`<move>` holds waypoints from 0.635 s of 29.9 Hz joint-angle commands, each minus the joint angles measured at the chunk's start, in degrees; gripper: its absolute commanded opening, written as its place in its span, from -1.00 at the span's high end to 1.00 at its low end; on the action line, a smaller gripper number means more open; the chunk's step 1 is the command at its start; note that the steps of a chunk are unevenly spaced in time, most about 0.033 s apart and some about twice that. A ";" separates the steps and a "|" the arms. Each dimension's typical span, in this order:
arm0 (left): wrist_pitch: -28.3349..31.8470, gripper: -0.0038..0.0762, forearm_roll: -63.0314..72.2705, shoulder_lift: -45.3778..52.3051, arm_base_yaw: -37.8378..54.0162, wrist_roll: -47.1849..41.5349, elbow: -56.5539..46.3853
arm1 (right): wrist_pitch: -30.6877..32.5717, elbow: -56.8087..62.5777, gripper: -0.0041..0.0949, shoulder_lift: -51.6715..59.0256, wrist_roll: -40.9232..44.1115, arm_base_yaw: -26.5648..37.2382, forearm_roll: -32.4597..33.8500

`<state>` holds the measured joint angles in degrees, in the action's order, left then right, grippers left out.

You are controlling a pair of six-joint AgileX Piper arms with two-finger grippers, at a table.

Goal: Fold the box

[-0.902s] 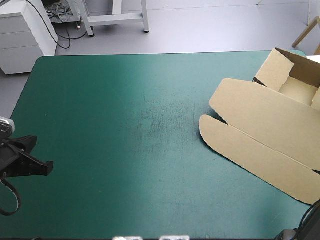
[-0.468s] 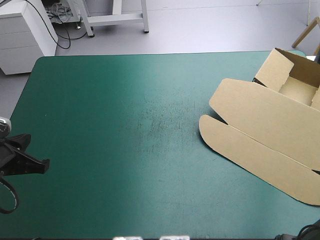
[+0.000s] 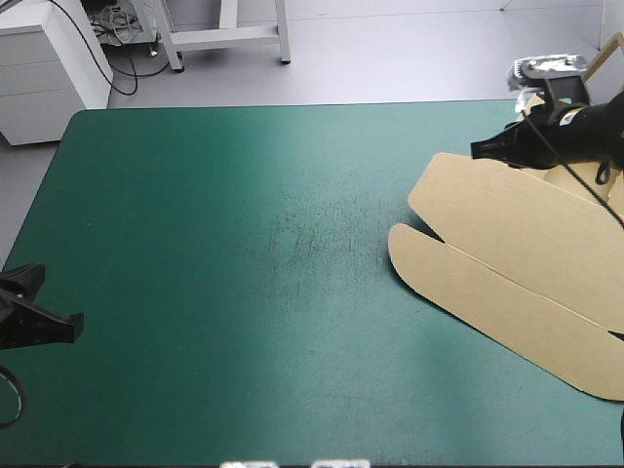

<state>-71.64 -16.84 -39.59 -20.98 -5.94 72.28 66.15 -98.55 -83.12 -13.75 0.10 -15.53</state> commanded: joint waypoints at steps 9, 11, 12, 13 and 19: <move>7.72 0.93 0.04 14.30 -0.12 -1.00 -11.09 | -17.94 21.77 0.93 23.30 -0.76 -9.46 1.56; 9.66 0.93 0.62 16.99 -0.12 -1.00 -14.19 | -21.25 26.87 0.93 28.33 -0.76 -9.46 1.42; 10.76 0.93 1.18 18.38 -0.12 -1.00 -15.84 | -22.41 29.22 0.93 30.72 -0.76 -9.46 1.42; 11.76 0.93 1.51 19.46 -0.12 -1.00 -17.15 | -23.34 31.47 0.93 33.01 -0.76 -9.46 1.55; 20.36 0.93 5.05 26.37 -0.12 -1.00 -26.31 | -30.43 43.08 0.94 44.65 -0.76 -9.46 2.66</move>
<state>-59.60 -12.93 -14.76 -20.98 -6.34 48.14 43.06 -58.05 -42.97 -13.92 -9.25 -13.22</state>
